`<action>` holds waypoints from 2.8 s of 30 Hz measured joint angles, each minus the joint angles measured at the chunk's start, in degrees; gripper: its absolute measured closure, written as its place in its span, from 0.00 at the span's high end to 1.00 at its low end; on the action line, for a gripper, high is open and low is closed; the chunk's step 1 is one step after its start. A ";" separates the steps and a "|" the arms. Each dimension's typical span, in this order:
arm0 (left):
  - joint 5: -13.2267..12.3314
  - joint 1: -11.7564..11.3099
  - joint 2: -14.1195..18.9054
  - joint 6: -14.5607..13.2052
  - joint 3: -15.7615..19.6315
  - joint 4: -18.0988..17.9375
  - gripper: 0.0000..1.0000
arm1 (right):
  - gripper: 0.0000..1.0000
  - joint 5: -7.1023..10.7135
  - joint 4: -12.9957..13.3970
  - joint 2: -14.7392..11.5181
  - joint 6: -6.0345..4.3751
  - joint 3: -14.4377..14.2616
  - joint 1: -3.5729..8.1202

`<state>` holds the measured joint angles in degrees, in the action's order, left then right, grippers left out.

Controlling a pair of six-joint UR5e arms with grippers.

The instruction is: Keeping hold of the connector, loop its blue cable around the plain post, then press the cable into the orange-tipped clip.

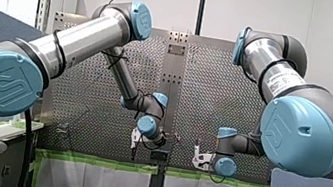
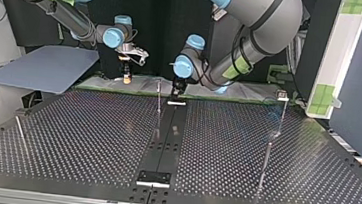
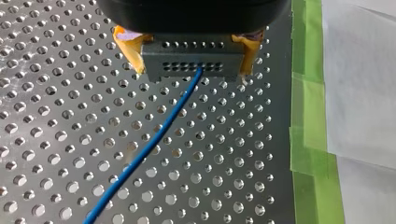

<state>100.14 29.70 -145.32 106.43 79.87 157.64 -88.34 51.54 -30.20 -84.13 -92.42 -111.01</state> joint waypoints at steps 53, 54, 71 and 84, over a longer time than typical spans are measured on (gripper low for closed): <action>2.14 3.98 16.52 -9.78 21.36 -2.34 0.98 | 0.00 -3.47 -6.88 0.00 4.56 -1.42 -3.96; 2.12 3.98 16.53 -9.74 21.45 -2.41 0.98 | 0.00 -3.57 -6.88 0.00 4.54 -1.41 -3.92; 1.73 4.03 16.53 -9.20 21.60 -2.83 0.98 | 0.00 -4.61 -6.82 0.04 4.51 -1.39 -3.68; 1.67 4.07 16.52 -8.50 21.62 -3.02 0.98 | 0.00 -0.06 -5.83 -0.03 8.12 -1.37 -4.86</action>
<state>101.81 33.77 -128.80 97.93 101.49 154.62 -88.40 45.71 -30.23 -76.01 -93.78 -115.87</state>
